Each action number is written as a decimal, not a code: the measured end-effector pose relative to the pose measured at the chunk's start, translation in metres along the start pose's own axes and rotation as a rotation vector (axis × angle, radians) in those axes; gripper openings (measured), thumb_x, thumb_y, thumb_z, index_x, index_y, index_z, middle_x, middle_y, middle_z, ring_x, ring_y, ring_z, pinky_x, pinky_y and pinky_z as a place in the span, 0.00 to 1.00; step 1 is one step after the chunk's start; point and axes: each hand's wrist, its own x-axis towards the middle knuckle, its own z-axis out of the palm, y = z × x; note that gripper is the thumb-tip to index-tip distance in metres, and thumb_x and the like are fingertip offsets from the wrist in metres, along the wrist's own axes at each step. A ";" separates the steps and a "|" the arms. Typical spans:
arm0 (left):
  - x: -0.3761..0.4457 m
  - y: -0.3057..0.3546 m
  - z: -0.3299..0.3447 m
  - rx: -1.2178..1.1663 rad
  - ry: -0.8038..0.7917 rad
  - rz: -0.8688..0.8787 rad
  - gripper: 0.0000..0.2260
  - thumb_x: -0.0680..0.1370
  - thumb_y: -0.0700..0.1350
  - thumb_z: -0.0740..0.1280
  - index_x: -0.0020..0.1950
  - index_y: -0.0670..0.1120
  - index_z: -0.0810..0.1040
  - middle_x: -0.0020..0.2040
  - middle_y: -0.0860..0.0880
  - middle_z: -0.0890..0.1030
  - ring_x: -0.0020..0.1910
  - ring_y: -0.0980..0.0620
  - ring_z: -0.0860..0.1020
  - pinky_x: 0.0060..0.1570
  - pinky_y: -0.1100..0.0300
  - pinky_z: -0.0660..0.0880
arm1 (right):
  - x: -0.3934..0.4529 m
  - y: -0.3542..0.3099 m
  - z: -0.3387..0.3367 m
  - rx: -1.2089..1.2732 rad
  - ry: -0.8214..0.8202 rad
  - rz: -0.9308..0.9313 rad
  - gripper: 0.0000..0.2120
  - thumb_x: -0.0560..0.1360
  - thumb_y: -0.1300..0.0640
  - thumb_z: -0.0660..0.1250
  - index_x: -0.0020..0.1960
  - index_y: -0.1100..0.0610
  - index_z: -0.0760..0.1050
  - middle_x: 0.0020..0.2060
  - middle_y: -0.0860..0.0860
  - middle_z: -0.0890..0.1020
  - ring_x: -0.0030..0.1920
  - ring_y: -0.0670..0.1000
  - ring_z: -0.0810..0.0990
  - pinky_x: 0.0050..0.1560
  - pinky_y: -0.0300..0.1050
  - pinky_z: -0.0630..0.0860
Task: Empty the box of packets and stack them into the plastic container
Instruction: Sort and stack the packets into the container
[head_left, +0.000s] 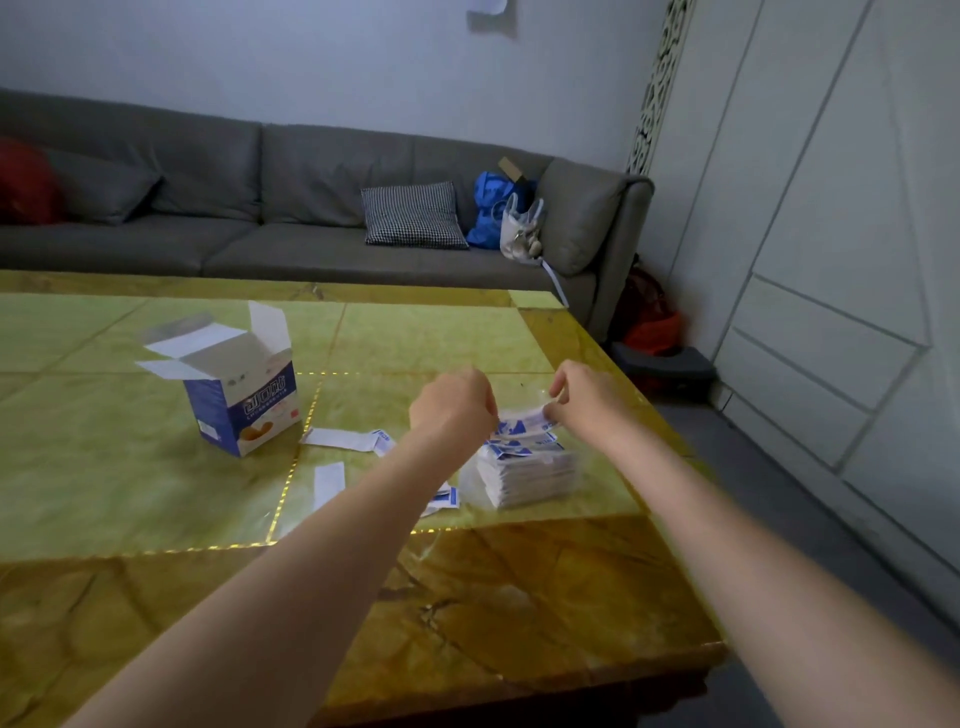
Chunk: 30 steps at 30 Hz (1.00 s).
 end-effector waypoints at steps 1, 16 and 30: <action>-0.001 0.000 0.001 0.051 0.004 0.028 0.06 0.76 0.42 0.65 0.50 0.46 0.80 0.47 0.47 0.82 0.45 0.48 0.80 0.37 0.59 0.74 | 0.002 0.001 0.001 0.013 -0.008 0.012 0.06 0.73 0.63 0.67 0.49 0.59 0.72 0.48 0.55 0.79 0.51 0.55 0.75 0.41 0.42 0.65; -0.008 -0.007 0.021 0.254 -0.107 0.210 0.18 0.79 0.55 0.55 0.48 0.48 0.82 0.46 0.49 0.81 0.47 0.49 0.74 0.49 0.55 0.58 | -0.002 -0.001 0.015 -0.381 -0.003 -0.101 0.05 0.76 0.67 0.59 0.46 0.59 0.70 0.47 0.58 0.79 0.41 0.56 0.75 0.37 0.47 0.71; -0.004 -0.003 0.011 0.539 -0.018 0.286 0.25 0.81 0.55 0.42 0.37 0.45 0.71 0.40 0.46 0.76 0.51 0.47 0.73 0.62 0.50 0.59 | 0.007 -0.005 -0.002 -0.356 -0.326 -0.009 0.13 0.75 0.68 0.59 0.57 0.63 0.76 0.55 0.58 0.78 0.54 0.56 0.80 0.52 0.49 0.77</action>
